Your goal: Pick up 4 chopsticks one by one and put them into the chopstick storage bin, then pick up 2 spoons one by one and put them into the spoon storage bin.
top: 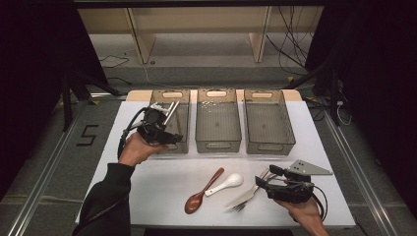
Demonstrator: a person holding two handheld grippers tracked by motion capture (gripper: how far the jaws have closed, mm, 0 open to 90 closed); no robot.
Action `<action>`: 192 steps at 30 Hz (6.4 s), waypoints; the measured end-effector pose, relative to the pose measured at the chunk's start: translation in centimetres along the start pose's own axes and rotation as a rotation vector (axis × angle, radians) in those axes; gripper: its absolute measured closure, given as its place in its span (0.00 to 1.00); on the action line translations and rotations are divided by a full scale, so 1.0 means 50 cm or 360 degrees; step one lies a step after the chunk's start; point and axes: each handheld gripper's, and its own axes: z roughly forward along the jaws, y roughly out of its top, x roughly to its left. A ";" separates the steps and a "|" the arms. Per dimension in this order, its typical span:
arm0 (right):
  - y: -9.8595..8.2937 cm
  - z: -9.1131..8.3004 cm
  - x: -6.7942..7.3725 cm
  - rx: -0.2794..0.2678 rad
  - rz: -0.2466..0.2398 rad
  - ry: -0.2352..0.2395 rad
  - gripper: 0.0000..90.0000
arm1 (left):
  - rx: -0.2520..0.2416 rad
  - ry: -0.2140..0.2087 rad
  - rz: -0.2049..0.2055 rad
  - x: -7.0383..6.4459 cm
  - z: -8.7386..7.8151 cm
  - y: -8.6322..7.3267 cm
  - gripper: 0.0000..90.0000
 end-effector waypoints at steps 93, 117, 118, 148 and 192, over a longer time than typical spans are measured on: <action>0.076 0.212 0.059 0.0603 -0.0405 0.0077 0.87 | -0.0551 -0.0070 -0.0065 -0.057 -0.061 -0.305 0.21; 0.052 0.268 0.040 0.0835 -0.0401 -0.0028 1.00 | -0.0536 -0.0076 -0.0044 -0.059 -0.057 -0.305 0.21; 0.051 0.267 0.040 0.0845 -0.0404 -0.0033 1.00 | -0.0537 -0.0075 -0.0048 -0.060 -0.057 -0.305 0.21; 0.074 0.260 0.107 0.1090 -0.0832 0.0311 0.47 | -0.0542 -0.0070 -0.0038 -0.060 -0.058 -0.304 0.21; 0.088 0.312 0.119 0.1400 -0.1080 0.0397 0.82 | -0.0541 -0.0066 -0.0035 -0.062 -0.058 -0.302 0.21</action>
